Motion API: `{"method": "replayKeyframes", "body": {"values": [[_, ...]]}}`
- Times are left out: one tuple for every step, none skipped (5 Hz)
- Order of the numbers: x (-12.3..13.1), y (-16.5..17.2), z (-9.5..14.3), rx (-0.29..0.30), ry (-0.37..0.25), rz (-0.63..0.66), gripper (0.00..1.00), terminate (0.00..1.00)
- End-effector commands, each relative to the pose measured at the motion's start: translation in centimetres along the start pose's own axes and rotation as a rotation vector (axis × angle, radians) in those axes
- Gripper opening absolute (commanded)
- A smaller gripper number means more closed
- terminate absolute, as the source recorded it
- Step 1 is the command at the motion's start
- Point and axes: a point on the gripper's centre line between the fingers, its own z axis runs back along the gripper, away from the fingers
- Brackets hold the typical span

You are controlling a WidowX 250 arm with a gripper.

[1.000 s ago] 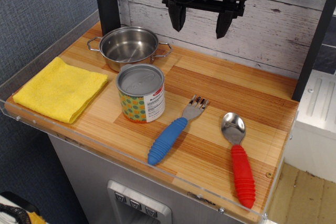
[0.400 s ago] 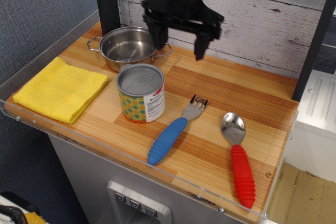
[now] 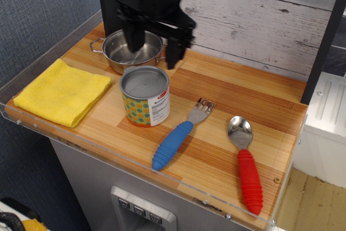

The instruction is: Move the can to in front of the blue fork and against the brick wall.

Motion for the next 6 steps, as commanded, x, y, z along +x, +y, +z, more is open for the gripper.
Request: {"method": "replayKeyframes", "body": {"values": [[-3.2,2.2,0.8,0.011,0.025,-0.121,1.00,0.00],[-4.6,3.0,-0.1,0.004,0.048,-0.150,1.00,0.00],[-5.5,3.4,-1.1,-0.009,0.085,-0.188,1.00,0.00],[-5.7,3.5,-2.0,-0.018,0.118,-0.232,1.00,0.00],[-5.4,3.5,-3.3,-0.040,0.138,-0.249,1.00,0.00],[-4.6,3.4,-4.2,-0.033,0.104,-0.266,1.00,0.00]]}}
